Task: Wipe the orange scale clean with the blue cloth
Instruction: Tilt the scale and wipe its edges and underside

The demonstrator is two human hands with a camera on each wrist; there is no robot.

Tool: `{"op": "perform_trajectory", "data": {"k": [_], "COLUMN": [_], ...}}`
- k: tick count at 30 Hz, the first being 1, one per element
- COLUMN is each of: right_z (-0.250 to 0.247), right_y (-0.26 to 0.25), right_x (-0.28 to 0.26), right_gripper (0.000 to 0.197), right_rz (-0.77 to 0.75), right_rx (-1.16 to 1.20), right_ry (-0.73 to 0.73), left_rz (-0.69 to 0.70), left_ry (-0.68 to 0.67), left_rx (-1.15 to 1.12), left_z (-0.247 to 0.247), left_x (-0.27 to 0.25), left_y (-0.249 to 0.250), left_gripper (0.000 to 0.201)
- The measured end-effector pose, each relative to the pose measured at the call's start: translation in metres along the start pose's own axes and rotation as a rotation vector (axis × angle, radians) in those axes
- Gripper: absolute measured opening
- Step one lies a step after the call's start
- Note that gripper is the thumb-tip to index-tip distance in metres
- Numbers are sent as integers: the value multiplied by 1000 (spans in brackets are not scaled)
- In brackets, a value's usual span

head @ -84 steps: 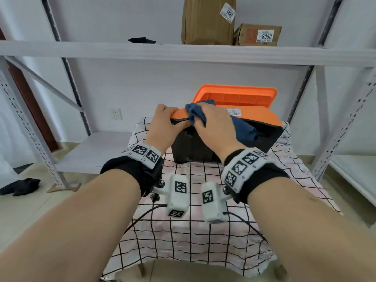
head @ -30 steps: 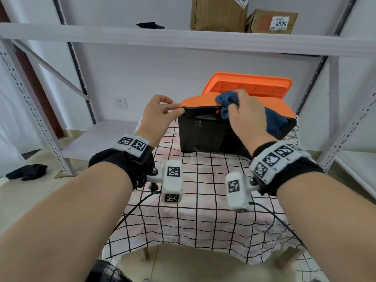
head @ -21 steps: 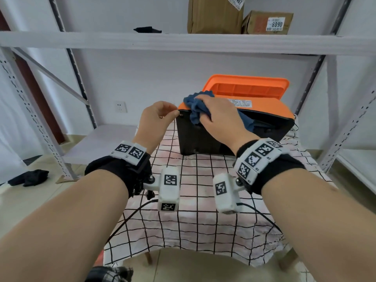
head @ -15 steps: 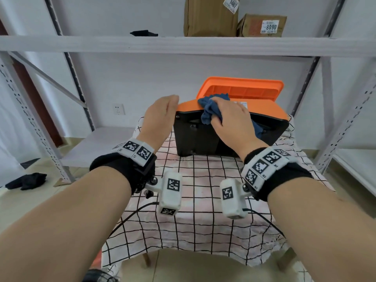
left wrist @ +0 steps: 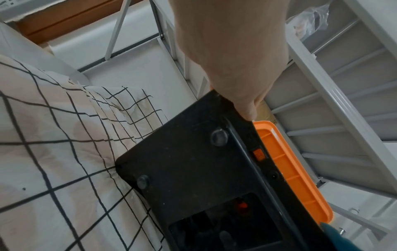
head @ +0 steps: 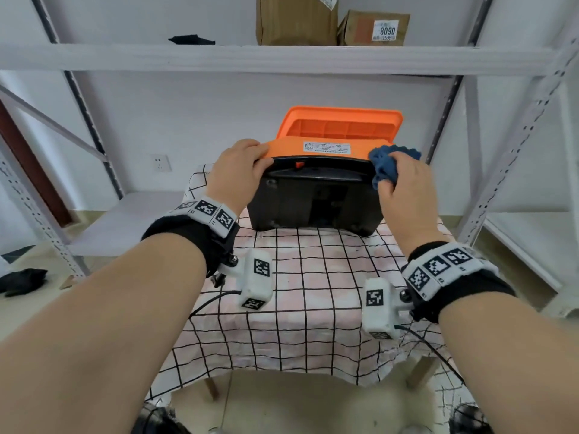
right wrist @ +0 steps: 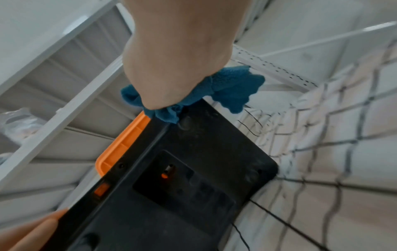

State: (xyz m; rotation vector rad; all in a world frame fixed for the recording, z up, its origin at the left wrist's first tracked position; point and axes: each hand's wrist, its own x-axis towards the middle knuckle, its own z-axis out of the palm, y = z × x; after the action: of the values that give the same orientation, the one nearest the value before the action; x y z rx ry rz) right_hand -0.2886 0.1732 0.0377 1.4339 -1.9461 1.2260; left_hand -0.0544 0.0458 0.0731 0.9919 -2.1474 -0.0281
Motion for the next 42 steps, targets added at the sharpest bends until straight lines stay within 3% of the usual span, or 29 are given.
{"op": "perform_trajectory", "data": {"k": [3, 7, 12, 16, 18, 22, 25, 27, 31, 34, 38, 42], "right_z": [3, 9, 48, 66, 63, 68, 81, 85, 94, 88, 68, 47], "right_y": [0, -17, -68, -75, -59, -29, -32, -45, -63, -61, -30, 6], "right_x": [-9, 13, 28, 28, 22, -5, -9, -3, -10, -4, 6, 1], "right_gripper": [45, 26, 29, 34, 39, 40, 39, 40, 45, 42, 39, 42], "right_rz": [11, 10, -215, -347, -370, -317, -262, -221, -434, -492, -344, -123], "right_rx": [-1, -193, -112, -12, -54, -109, -35, 73, 147, 153, 97, -166], "right_ry": [55, 17, -146, -221, -158, 141, 249, 267, 152, 93, 96, 182], "left_rz": [-11, -45, -83, -185, -235, -338, -401, -388, -318, -278, -300, -329], "left_ry": [20, 74, 124, 134, 155, 214, 228, 243, 273, 238, 219, 213], "left_rx": [-25, -83, -225, -591, -730, -836, -850, -827, -763, -689, -713, -702], "left_z": [1, 8, 20, 26, 30, 50, 63, 64, 60, 55, 53, 51], "left_x": [-2, -2, -5, -7, -12, -28, -28, -21, -8, -5, -10, -13], "left_y": [1, -4, -16, -27, -28, -25, -29, -27, -9, -2, -9, -8], "left_gripper": [36, 36, 35, 41, 37, 9, 14, 23, 16, 19, 25, 27]}}
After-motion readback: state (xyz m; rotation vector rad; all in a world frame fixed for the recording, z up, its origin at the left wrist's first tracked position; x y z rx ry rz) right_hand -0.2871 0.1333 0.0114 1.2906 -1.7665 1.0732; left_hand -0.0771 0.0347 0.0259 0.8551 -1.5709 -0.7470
